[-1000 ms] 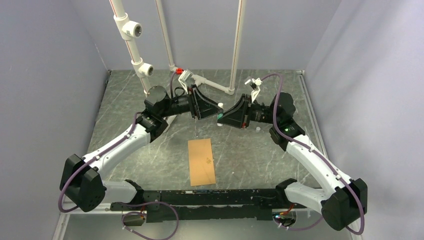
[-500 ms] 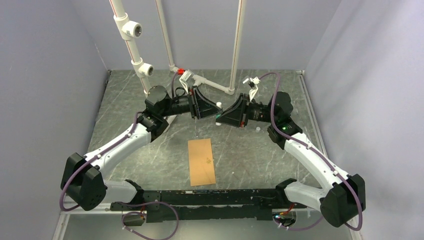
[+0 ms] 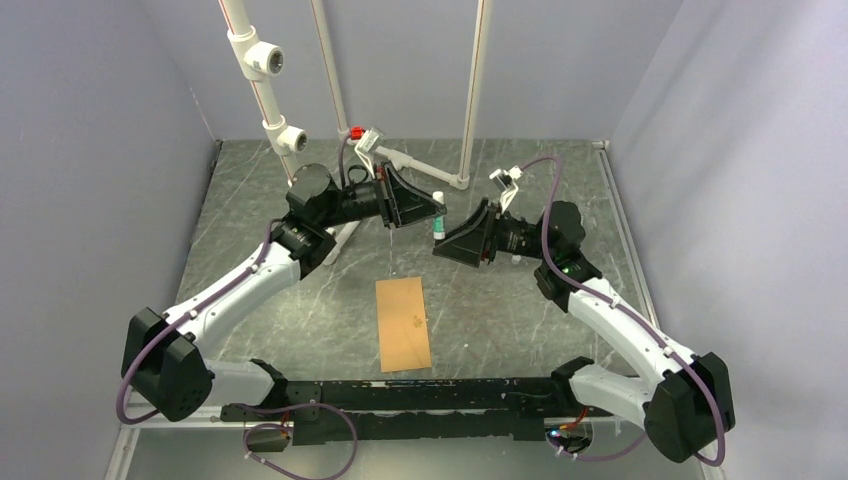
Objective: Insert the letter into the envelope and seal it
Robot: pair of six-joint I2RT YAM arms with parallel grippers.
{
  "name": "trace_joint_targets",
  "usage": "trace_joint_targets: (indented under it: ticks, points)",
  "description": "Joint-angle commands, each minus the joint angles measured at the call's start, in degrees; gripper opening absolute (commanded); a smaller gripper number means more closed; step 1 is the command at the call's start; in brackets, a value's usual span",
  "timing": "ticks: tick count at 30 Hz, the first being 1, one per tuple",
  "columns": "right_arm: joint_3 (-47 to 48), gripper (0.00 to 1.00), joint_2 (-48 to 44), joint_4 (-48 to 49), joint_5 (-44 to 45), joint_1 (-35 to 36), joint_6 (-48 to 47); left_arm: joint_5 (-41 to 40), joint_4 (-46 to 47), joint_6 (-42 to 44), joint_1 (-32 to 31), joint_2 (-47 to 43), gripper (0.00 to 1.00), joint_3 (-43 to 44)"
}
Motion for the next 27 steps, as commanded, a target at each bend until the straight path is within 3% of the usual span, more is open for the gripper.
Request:
trace_joint_targets:
  ticks: [1,14,23,27]
  points:
    - [-2.4,0.52,-2.4,10.3,2.5,0.3,6.4,-1.1,2.1,-1.1,-0.1,-1.9,0.03,3.3]
    - [-1.6,0.51,-1.2,17.3,4.7,0.9,8.5,-1.7,3.9,-2.5,-0.2,-2.2,0.02,2.1]
    - [1.3,0.16,-0.5,11.4,8.6,2.1,3.6,-2.7,2.5,-1.9,-0.1,-2.5,0.02,2.0]
    - [1.5,0.07,-1.3,4.9,15.2,2.7,-3.7,-6.9,-3.8,1.8,-0.1,-3.4,0.02,1.8]
